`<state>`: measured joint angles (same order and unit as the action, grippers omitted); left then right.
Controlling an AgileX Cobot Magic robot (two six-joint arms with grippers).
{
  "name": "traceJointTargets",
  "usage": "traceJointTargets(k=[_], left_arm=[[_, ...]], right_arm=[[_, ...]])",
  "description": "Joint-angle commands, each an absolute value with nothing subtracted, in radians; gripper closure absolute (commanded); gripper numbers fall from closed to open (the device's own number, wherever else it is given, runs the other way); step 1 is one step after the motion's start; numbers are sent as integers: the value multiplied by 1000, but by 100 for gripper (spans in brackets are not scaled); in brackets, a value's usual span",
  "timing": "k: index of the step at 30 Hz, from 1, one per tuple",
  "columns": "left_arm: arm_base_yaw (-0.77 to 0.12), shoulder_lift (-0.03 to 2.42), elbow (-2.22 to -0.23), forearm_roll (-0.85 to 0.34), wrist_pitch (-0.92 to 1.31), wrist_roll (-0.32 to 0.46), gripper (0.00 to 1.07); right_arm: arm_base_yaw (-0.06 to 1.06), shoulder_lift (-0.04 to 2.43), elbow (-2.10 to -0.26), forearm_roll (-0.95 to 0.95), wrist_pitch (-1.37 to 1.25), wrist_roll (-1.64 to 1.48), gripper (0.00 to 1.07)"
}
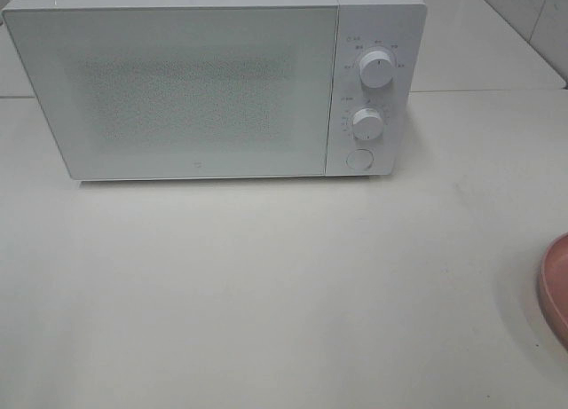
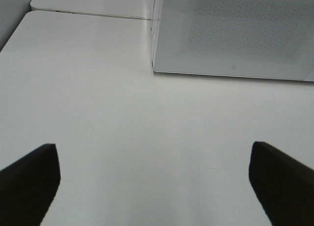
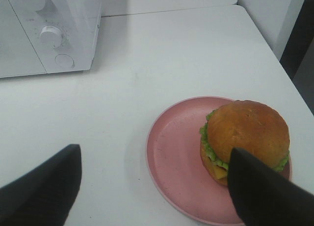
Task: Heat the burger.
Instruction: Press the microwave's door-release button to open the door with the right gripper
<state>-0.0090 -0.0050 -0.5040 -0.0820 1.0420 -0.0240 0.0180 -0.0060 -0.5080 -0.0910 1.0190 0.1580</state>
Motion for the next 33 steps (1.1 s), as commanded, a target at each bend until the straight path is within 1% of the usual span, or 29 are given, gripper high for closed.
traceJointTargets(k=[1, 13, 17, 21, 33], left_arm=[[-8, -25, -503, -81, 1033, -24, 7], [-8, -25, -503, -81, 1033, -24, 7], [-8, -25, -503, -81, 1033, -24, 7], [-8, -25, -503, -81, 1033, -24, 7], [-8, -25, -503, -81, 1033, -24, 7]], right_arm=[[13, -30, -505, -96, 1005, 159, 31], [13, -29, -511, -96, 999, 158, 31], [13, 30, -555, -96, 987, 159, 31], [13, 78, -559, -95, 968, 159, 31], [13, 246, -559, -100, 751, 159, 31]])
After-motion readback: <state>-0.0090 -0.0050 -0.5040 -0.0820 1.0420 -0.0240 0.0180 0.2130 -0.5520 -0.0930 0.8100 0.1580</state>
